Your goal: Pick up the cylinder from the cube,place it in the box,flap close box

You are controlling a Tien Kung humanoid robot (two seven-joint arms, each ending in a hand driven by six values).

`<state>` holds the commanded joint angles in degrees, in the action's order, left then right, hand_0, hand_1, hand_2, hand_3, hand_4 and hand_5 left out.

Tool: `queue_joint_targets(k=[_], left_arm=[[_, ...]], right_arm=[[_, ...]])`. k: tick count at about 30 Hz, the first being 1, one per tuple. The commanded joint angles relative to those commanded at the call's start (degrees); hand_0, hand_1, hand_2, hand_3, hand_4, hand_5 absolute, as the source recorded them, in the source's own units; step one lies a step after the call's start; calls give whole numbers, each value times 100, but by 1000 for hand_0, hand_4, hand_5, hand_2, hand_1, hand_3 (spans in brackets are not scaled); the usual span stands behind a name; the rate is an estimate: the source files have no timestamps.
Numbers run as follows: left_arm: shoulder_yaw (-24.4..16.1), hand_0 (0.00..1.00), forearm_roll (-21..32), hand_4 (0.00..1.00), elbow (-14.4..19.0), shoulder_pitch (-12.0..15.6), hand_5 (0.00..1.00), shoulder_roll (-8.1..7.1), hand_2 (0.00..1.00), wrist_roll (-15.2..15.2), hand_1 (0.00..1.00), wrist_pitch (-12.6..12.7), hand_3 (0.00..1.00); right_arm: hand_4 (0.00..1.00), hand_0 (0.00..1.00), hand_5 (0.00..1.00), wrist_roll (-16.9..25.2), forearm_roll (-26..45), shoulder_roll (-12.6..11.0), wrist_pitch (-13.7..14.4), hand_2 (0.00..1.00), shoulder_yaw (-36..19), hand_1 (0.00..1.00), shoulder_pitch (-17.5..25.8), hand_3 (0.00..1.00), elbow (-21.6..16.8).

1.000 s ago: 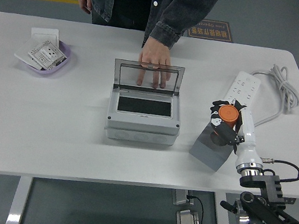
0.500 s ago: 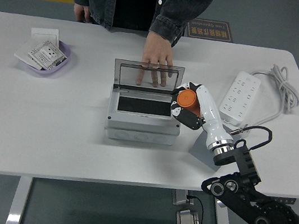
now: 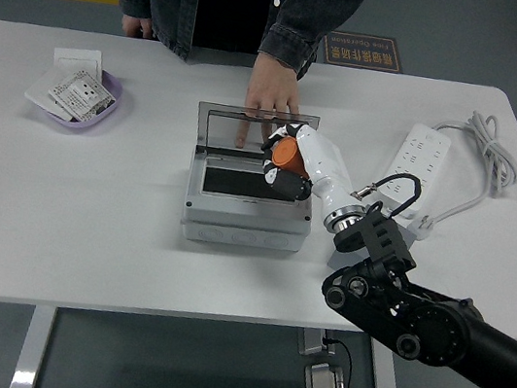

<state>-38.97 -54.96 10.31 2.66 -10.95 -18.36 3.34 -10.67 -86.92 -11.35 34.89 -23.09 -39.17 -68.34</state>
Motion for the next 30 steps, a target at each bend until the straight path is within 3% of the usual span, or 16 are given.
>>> queue_joint_targets(k=[10,20,21,26,27,30], left_arm=[[-41,582,-72,473,0,-2,282,-8,554,-16,615,-1,573],[-40,583,-94,473,0,-1,282,-16,554,-29,616,0,573],[-34,583,-89,474,0,-3,281,-18,554,-28,616,0,574],[21,583,-40,474,0,-10,281,-21,554,-22,616,2,574],[32,583,-31,474,0,-11,281,-20,554,-21,616,2,573],[85,583,13,474,0,-16,281,-15,554,-13,616,3,573]], right_arm=[[108,48,77,-174,104,222,-201,292,784,141,-506,256,343],[102,52,86,-493,-84,382,-609,289,1083,142,-1006,256,622],[102,55,84,-508,-91,393,-683,295,1100,144,-1041,298,647],[102,55,84,-557,-132,423,-982,295,1146,144,-1133,298,746],[165,64,57,-570,-144,426,-1022,314,1147,155,-1145,453,764],[165,64,57,-625,-213,431,-1102,314,1130,155,-1183,453,806]])
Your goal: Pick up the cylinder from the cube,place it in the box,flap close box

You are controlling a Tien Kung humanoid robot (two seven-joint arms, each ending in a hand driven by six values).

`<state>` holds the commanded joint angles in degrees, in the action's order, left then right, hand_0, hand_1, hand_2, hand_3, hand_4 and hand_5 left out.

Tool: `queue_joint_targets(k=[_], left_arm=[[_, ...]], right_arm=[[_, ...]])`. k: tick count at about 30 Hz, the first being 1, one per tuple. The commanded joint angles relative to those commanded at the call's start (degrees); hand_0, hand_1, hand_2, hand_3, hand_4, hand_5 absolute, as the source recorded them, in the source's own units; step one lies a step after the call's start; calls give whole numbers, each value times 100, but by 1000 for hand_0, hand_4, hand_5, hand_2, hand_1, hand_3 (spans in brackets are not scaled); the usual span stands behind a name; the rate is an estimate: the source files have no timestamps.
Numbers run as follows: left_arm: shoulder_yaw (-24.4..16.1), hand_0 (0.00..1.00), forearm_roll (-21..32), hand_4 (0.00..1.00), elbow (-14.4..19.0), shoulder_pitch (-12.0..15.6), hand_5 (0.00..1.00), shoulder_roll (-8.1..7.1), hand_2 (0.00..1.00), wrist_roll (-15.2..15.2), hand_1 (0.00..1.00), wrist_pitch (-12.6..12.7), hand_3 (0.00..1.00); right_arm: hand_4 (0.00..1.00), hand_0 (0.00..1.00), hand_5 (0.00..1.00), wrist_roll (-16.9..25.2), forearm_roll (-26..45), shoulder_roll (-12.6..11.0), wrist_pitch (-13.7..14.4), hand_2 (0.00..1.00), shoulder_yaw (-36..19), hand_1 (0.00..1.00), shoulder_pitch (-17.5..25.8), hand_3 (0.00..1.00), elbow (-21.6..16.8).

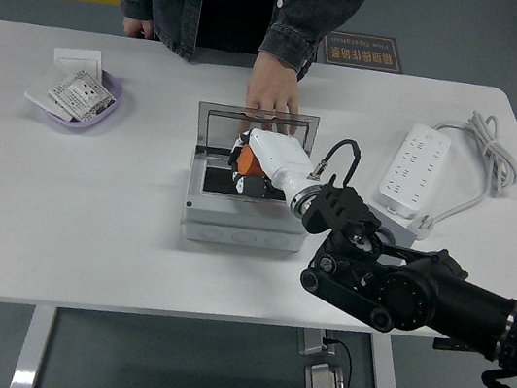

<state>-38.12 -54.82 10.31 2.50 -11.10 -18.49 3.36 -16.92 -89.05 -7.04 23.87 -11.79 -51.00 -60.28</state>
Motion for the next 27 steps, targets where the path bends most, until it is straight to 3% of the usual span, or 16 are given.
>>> queue_joint_targets(k=[2,3,8,9,14,15,27], left_arm=[[37,583,30,474,0,-4,281,2,554,6,616,0,573],[47,583,39,473,0,-6,279,3,554,9,617,1,573],[133,583,120,473,0,-18,279,7,554,27,617,4,573],[158,583,145,473,0,-20,277,9,554,30,617,3,573],[248,583,231,473,0,-28,277,11,554,46,617,7,573],[265,583,244,474,0,-30,276,10,553,47,617,5,573],[357,585,310,469,0,-30,273,27,552,46,616,0,572]], right_arm=[[165,64,57,-36,-40,2,-28,314,-4,155,-25,453,17],[676,97,356,-55,-58,4,-40,469,-5,238,-37,638,25],[676,97,356,-127,-92,23,-44,469,15,238,-83,638,74],[934,150,637,-134,-90,28,-37,523,24,323,-87,638,82],[934,150,637,-141,-49,49,8,523,75,323,-91,638,108],[998,157,733,-138,-37,52,15,537,82,322,-89,673,113],[998,145,768,-44,-21,37,137,492,52,292,-8,678,91]])
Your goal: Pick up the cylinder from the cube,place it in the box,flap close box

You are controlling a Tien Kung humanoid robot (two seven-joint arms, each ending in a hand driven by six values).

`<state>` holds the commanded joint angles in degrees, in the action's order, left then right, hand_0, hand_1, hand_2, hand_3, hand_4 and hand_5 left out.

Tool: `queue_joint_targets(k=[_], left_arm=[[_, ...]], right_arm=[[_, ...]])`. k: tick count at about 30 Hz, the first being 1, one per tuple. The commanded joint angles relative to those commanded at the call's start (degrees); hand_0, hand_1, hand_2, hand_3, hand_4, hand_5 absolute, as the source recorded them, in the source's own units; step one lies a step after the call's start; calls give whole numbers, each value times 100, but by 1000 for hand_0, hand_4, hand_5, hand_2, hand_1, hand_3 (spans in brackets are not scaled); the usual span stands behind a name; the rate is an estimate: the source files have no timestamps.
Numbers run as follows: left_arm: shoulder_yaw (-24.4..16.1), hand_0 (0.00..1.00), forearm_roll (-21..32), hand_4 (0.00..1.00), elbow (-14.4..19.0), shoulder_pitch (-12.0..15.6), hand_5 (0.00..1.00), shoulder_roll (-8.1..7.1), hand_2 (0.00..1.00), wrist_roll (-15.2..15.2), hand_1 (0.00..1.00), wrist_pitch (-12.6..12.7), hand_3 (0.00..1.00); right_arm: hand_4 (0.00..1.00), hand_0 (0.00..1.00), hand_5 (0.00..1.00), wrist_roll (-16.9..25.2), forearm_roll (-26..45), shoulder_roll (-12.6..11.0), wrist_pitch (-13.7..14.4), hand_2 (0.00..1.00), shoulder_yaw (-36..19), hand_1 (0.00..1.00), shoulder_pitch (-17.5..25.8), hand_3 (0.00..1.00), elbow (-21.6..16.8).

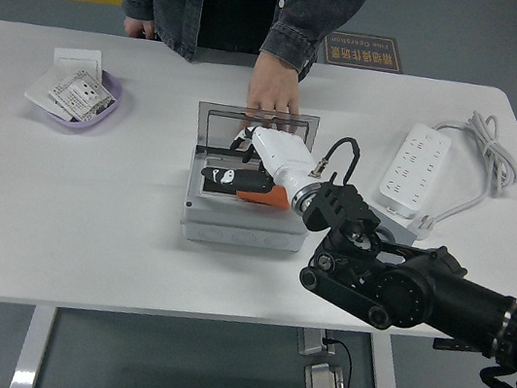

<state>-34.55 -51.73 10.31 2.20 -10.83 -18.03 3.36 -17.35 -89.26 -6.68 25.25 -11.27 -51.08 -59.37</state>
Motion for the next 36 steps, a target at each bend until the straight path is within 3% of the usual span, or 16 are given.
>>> queue_joint_targets(k=[11,19,28,30,36], left_arm=[[-1,585,-62,468,0,-9,273,22,552,-24,615,-24,573],[-80,584,-144,468,0,6,271,32,548,-45,615,-34,573],[-52,584,-108,468,0,29,271,50,546,-44,613,-32,572],[-44,583,-98,468,0,35,271,51,546,-43,615,-30,572],[27,583,-32,468,0,44,271,51,546,-43,615,-32,572]], right_arm=[[998,142,772,192,-75,-50,159,469,-60,283,2,674,86],[998,143,784,243,-272,-153,217,430,-257,270,64,654,-102],[998,201,786,-58,-643,-573,12,463,-927,309,422,656,-1016],[998,244,784,-176,-744,-708,-116,477,-1131,332,501,655,-1291],[998,229,813,-473,-862,-1037,-497,489,-1682,314,542,657,-2062]])
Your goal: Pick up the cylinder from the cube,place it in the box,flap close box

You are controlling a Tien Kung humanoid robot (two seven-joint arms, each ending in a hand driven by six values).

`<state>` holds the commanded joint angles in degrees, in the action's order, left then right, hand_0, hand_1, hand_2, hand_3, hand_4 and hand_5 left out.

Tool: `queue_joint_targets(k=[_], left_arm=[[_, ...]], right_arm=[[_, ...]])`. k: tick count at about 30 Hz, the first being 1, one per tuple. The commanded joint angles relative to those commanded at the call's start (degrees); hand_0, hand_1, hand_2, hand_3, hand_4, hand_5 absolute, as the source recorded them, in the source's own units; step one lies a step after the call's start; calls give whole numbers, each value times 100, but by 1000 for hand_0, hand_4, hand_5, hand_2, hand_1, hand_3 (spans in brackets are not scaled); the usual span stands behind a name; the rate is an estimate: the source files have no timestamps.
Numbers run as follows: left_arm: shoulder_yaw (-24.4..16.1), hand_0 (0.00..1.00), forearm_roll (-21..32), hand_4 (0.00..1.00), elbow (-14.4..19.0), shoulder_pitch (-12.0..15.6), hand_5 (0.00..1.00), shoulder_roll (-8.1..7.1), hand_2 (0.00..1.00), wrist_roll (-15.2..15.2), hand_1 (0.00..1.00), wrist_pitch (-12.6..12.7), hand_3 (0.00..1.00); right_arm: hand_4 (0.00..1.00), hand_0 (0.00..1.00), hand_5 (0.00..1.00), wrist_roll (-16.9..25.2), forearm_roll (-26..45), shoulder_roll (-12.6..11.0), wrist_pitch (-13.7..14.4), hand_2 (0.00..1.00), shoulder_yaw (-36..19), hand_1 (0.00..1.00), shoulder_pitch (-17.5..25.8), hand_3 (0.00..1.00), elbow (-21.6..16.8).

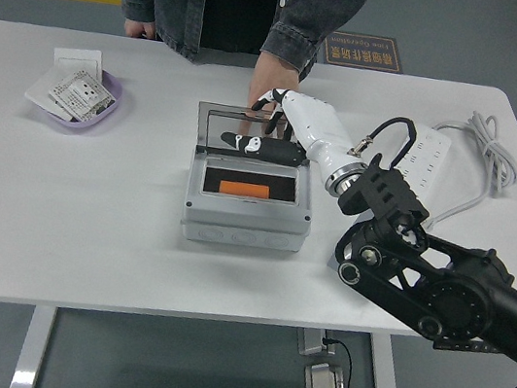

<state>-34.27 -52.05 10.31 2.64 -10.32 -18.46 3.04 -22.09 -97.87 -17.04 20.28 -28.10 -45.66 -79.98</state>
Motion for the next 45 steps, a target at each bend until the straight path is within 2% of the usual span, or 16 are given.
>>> queue_joint_targets(k=[2,5,17,18,23,24,27,33,40,45], left_arm=[[42,583,38,468,0,-2,271,-1,546,2,615,-2,572],[107,583,92,468,0,-15,271,-6,546,3,615,-6,572],[129,582,92,468,0,-63,271,-30,547,-15,614,-14,572],[116,583,77,468,0,-66,272,-31,547,-17,614,-14,572],[137,583,97,468,0,-77,272,-30,547,-14,614,-12,572],[154,584,114,469,0,-79,272,-29,547,-11,614,-11,572],[204,584,163,469,0,-82,272,-25,547,2,614,-7,572],[227,584,188,469,0,-79,273,-19,546,14,613,-1,572],[333,584,301,469,0,-79,275,-13,546,42,614,11,571],[552,584,527,469,0,-79,275,-10,546,85,613,25,571]], right_arm=[[998,229,813,-21,32,-55,-44,489,-122,314,-53,657,-150],[998,229,813,16,147,-55,-45,489,-223,314,-218,657,-27],[998,230,824,500,1150,364,207,495,6,316,-943,653,1515],[998,476,830,538,1228,385,233,530,37,459,-974,659,1654],[998,476,830,656,1509,460,304,530,217,459,-1022,659,2237],[998,763,832,671,1554,476,310,626,261,668,-1019,664,2332],[998,763,832,706,1657,513,329,626,391,668,-995,664,2511],[996,762,835,723,1680,536,390,641,562,688,-896,666,2513],[990,751,840,660,1463,504,443,651,636,688,-759,666,2262],[987,746,840,632,1263,420,473,650,658,683,-640,666,1985]])
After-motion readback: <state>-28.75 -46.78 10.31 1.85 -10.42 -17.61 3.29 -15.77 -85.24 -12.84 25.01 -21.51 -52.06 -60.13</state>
